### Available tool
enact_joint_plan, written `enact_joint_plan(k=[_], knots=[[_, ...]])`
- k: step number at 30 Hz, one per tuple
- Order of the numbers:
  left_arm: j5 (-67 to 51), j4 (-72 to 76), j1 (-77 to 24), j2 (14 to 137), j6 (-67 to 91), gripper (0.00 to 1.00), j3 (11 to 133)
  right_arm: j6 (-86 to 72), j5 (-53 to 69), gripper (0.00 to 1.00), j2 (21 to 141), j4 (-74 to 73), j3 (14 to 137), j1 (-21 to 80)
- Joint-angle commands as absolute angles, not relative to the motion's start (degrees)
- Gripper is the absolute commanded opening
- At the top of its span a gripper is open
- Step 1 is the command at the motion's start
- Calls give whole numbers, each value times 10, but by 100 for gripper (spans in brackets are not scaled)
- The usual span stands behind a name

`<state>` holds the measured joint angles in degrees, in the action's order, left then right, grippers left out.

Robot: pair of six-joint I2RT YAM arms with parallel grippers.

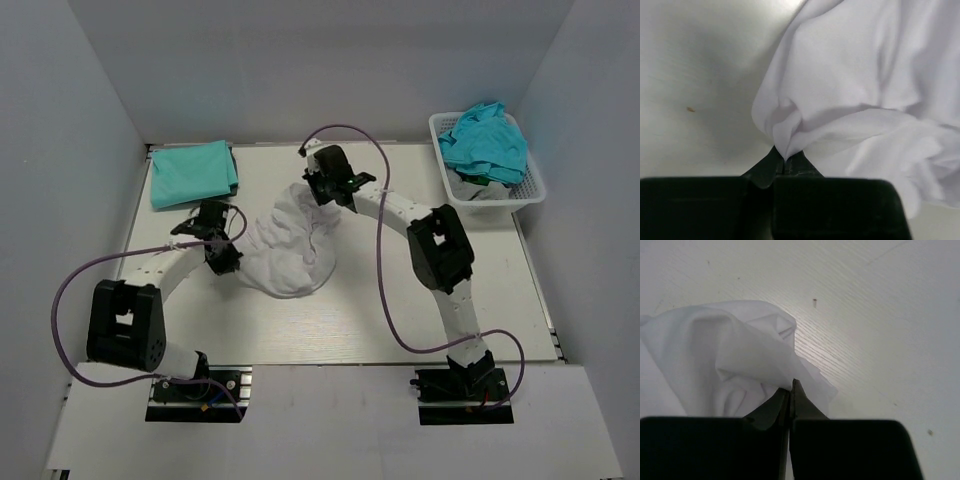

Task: Fold and stack the t-shirts
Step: Flatten out the tshirt

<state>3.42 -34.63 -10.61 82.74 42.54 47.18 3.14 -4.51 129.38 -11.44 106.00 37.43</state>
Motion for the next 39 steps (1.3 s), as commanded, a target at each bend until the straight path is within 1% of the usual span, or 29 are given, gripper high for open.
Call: enact_joint_plan(k=[1, 2, 4, 5, 7, 8, 11, 14, 15, 17, 18, 20, 24, 29, 30, 34, 38, 39], knots=[[119, -394, -105, 762, 436, 0, 575, 4, -122, 0, 1161, -24, 1000, 368], [140, -407, -105, 755, 436, 0, 596, 4, -153, 0, 1111, -17, 988, 368], [165, -446, -105, 736, 446, 0, 655, 4, -217, 0, 1079, -18, 963, 368], [192, -459, -105, 728, 452, 0, 673, 4, -234, 0, 1026, -19, 940, 367], [229, -495, -105, 713, 475, 0, 717, 4, -276, 0, 991, -22, 909, 366], [241, -501, -105, 693, 475, 0, 739, -10, -294, 0, 940, -25, 888, 364], [273, -514, -105, 658, 487, 0, 772, -9, -331, 0, 870, -26, 833, 359], [312, -540, -105, 615, 498, 0, 810, -3, -376, 0, 788, -24, 810, 355], [320, -547, -105, 607, 498, 0, 823, -2, -394, 0, 741, -24, 789, 352], [340, -582, -105, 591, 509, 0, 875, -3, -419, 0, 709, -25, 775, 354], [340, -588, -105, 585, 509, 0, 891, -3, -423, 0, 659, -26, 769, 353], [340, -588, -105, 564, 499, 0, 926, -3, -418, 0, 628, -50, 768, 353], [254, -522, -105, 504, 462, 0, 939, -3, -353, 0, 513, -101, 782, 353], [182, -482, -105, 442, 437, 0, 956, -15, -272, 0, 428, -131, 792, 354], [167, -482, -105, 435, 437, 0, 956, -16, -242, 0, 420, -136, 795, 353], [140, -469, -105, 407, 437, 0, 948, -20, -229, 0, 396, -131, 796, 353], [128, -469, -105, 420, 443, 0, 919, -29, -270, 0, 414, -127, 778, 353], [115, -469, -105, 428, 443, 0, 912, -29, -277, 0, 434, -131, 775, 354]])
